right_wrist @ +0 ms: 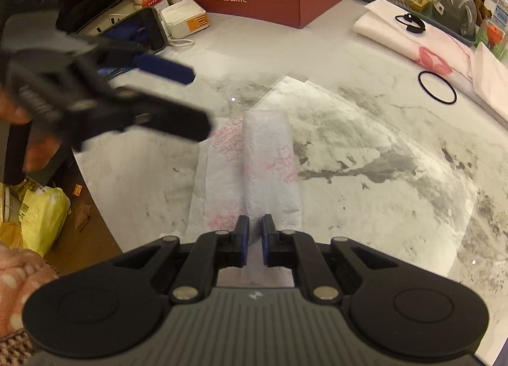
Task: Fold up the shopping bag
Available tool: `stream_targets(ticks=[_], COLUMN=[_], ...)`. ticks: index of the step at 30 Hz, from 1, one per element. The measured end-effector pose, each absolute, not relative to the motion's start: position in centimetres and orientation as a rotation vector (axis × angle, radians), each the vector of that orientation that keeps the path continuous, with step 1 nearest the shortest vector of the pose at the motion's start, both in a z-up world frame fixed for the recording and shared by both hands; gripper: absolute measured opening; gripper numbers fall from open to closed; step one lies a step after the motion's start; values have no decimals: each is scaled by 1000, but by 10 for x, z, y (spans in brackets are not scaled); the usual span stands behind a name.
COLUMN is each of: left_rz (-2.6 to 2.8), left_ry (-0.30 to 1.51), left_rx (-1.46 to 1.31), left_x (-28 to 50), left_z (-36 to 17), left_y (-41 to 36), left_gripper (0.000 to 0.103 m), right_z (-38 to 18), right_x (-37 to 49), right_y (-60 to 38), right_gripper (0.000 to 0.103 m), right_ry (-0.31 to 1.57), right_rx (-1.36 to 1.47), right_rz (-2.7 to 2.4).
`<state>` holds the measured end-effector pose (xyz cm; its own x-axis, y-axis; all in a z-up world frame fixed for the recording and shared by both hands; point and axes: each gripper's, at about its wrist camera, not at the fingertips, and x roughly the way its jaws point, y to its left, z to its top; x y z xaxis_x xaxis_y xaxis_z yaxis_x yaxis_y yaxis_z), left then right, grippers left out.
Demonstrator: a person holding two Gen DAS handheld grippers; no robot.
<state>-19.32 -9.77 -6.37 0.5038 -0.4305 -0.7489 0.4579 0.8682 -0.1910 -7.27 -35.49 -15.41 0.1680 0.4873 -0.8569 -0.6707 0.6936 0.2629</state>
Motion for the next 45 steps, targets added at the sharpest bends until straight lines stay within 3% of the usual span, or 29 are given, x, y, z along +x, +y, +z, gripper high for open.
stream_targets(ticks=[6,14,18,23,32,36,41,43,45], left_rz=[-495,-502,-500,-503,-511,-503,-501,-500,-497], left_ry=[970,957,924,910,842,834,838,839,842], left_rx=[255,288,277,276,247,242,244,244,244], left_x=[-192,-198,-201,-202,-209,-210,-208,-208,-207], left_z=[-84,-91,-93,-94,-99,-99,-98,-98,-98], left_y=[-136,-134,-131,-130,-121,-121,-122,-122,-123], left_gripper=[103,103,103,103,103,103,103,103,103], right_z=[-152,-148,-142,-175,-231,-238,-226,-205,-186], right_x=[-78,-88,-78,-61,-61,-65,-71,-75,-82], right_y=[-349,-350,-398,-463,-466,-458,-435,-420,-401], right_gripper=[7,15,16,18,15,21,21,15,1], right_ry=[1113,1090,1137,1253,1421,1452,1442,1408,1369], right_rx=[-246,-240,97,460,916,970,873,690,485], right_rz=[828,827,809,641,762,819,841,819,808])
